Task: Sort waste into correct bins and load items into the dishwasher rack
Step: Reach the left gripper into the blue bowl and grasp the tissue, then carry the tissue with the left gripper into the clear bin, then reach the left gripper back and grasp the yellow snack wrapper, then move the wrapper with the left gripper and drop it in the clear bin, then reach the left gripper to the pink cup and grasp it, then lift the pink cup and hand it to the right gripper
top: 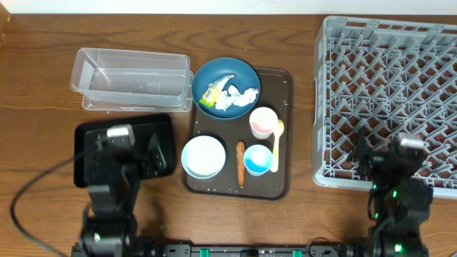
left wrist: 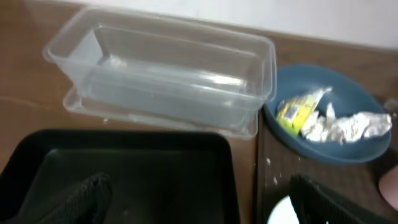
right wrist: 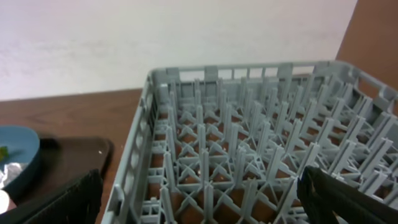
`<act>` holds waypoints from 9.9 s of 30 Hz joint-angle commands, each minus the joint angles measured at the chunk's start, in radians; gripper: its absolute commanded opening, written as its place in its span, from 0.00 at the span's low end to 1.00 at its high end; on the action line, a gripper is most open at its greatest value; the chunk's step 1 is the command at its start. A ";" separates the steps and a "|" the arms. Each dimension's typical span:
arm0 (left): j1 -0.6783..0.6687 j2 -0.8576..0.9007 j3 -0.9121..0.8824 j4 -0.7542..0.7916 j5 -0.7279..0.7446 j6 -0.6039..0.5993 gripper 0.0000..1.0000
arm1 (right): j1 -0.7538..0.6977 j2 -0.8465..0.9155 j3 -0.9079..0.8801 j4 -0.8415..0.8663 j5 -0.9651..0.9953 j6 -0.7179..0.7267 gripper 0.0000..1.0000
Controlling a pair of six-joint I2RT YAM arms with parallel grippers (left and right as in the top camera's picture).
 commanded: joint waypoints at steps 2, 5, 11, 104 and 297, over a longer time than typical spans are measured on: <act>0.004 0.223 0.212 -0.123 0.045 -0.009 0.93 | -0.013 0.192 0.162 -0.070 0.009 -0.005 0.99; 0.004 0.367 0.360 -0.277 0.085 -0.009 0.93 | -0.013 0.320 0.285 -0.177 0.001 -0.006 0.99; 0.004 0.544 0.571 -0.526 0.062 0.014 0.92 | -0.013 0.523 0.513 -0.411 -0.022 -0.035 0.99; -0.175 1.074 0.766 0.072 -0.092 0.064 0.62 | -0.013 0.571 0.562 -0.445 -0.118 -0.034 0.99; -0.268 1.196 0.767 0.381 1.292 -0.444 0.06 | 0.149 1.040 0.562 0.306 -1.339 -0.094 0.99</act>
